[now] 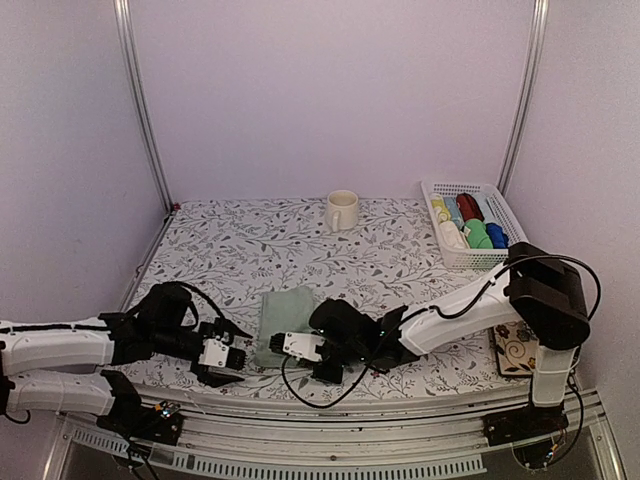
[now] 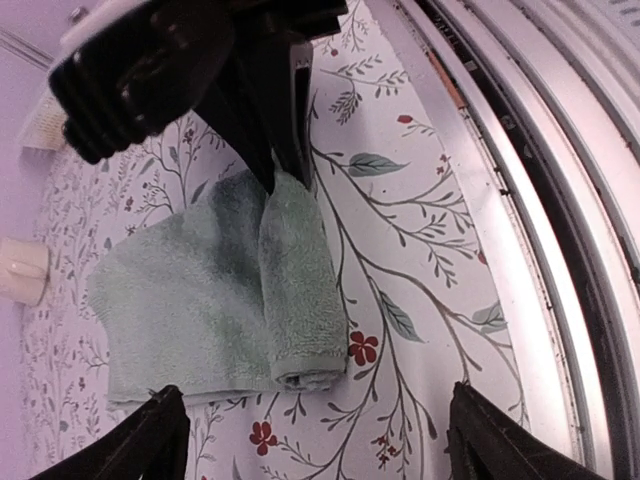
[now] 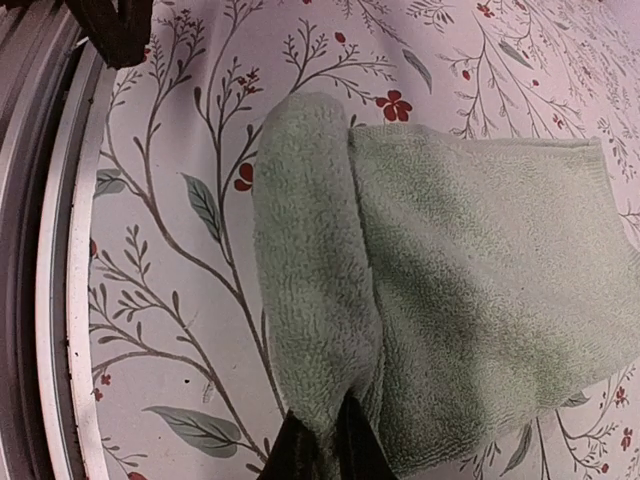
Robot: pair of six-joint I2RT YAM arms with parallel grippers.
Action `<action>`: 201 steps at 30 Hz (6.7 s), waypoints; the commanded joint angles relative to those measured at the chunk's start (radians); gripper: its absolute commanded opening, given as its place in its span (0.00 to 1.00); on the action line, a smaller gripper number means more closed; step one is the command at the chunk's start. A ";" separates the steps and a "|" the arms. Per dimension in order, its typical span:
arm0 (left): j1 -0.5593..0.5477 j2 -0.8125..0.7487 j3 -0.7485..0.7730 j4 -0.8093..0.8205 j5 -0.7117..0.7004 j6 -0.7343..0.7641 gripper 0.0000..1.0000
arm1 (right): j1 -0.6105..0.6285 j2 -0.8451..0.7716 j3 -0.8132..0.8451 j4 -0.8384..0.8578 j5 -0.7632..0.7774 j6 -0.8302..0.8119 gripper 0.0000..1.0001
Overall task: Roll the towels
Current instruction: Roll the towel at the center of the board.
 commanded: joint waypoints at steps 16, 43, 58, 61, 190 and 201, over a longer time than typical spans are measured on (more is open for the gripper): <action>-0.175 -0.102 -0.291 0.510 -0.340 0.174 0.77 | -0.196 0.227 0.310 -0.359 -0.648 0.364 0.06; -0.249 0.507 -0.224 0.937 -0.581 0.226 0.01 | -0.259 0.303 0.337 -0.347 -0.805 0.399 0.07; -0.173 0.317 -0.045 0.274 -0.250 0.044 0.00 | -0.249 -0.064 0.037 -0.176 -0.476 0.287 0.56; -0.139 0.332 0.029 0.148 -0.168 0.020 0.00 | -0.208 -0.151 -0.032 -0.138 -0.348 0.241 0.60; -0.049 0.592 0.335 -0.210 -0.040 -0.134 0.00 | 0.059 -0.271 -0.234 0.118 0.233 -0.014 0.69; -0.002 0.745 0.513 -0.458 0.088 -0.113 0.00 | 0.142 -0.050 -0.150 0.278 0.510 -0.242 0.74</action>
